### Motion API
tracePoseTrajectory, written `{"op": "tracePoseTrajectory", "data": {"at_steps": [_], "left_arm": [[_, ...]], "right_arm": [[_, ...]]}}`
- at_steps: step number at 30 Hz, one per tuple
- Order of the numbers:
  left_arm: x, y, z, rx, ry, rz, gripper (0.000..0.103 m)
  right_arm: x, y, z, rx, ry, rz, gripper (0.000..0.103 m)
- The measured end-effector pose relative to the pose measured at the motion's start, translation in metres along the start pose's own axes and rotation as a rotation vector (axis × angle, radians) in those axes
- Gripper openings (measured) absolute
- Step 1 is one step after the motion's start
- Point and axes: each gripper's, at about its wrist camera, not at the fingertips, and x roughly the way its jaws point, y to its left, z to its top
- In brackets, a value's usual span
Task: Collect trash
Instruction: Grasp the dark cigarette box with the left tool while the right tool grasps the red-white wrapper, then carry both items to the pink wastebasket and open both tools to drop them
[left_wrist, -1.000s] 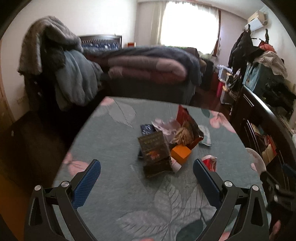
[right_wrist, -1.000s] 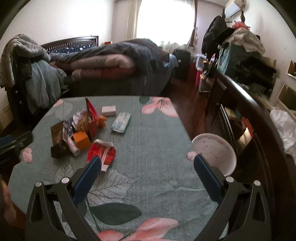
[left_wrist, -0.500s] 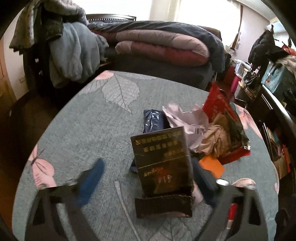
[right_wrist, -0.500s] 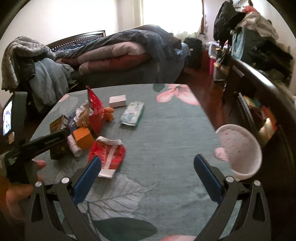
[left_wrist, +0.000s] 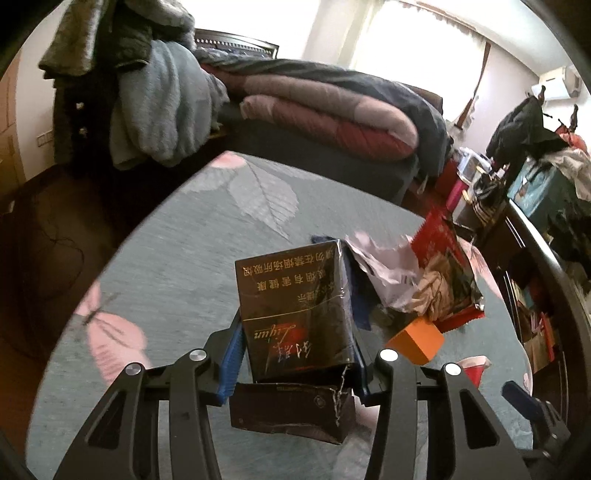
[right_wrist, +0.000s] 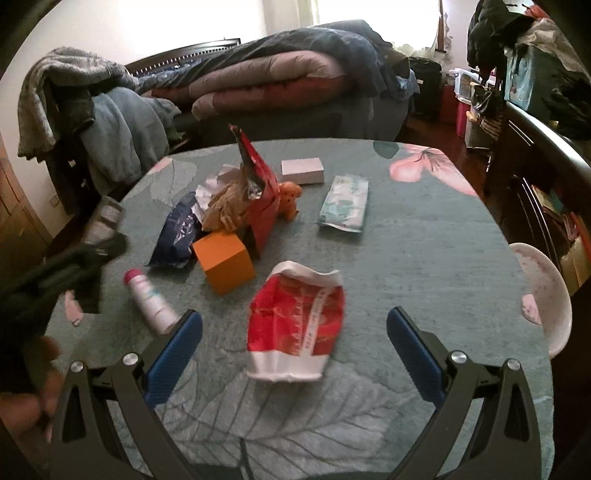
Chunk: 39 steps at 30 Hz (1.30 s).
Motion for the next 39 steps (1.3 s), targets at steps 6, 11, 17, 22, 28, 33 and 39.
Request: {"op": "tracePoseTrajectory", "data": {"at_steps": [6, 11, 17, 22, 28, 33, 39], "left_arm": [[-0.02, 0.019, 0.004, -0.022, -0.041, 0.015, 0.049], [-0.019, 0.027, 0.003, -0.033, -0.045, 0.033, 0.049], [-0.015, 0.032, -0.002, -0.051, -0.041, 0.028, 0.049], [-0.007, 0.024, -0.009, -0.027, -0.087, 0.043, 0.049], [-0.004, 0.02, -0.008, -0.016, -0.104, 0.034, 0.049], [-0.006, 0.019, -0.003, 0.005, -0.13, 0.041, 0.049], [-0.015, 0.015, 0.006, 0.011, -0.141, 0.02, 0.049]], "right_arm": [[0.021, 0.005, 0.001, -0.008, 0.015, -0.029, 0.087], [0.032, 0.002, 0.001, -0.002, 0.057, -0.001, 0.055], [0.014, -0.001, -0.002, 0.0, 0.008, 0.021, 0.055], [0.002, -0.007, -0.006, 0.014, -0.003, 0.024, 0.055], [-0.01, -0.016, -0.011, 0.028, -0.018, 0.019, 0.055], [-0.015, -0.019, -0.011, 0.042, -0.025, 0.024, 0.055], [-0.023, -0.024, -0.011, 0.052, -0.038, 0.024, 0.055]]}}
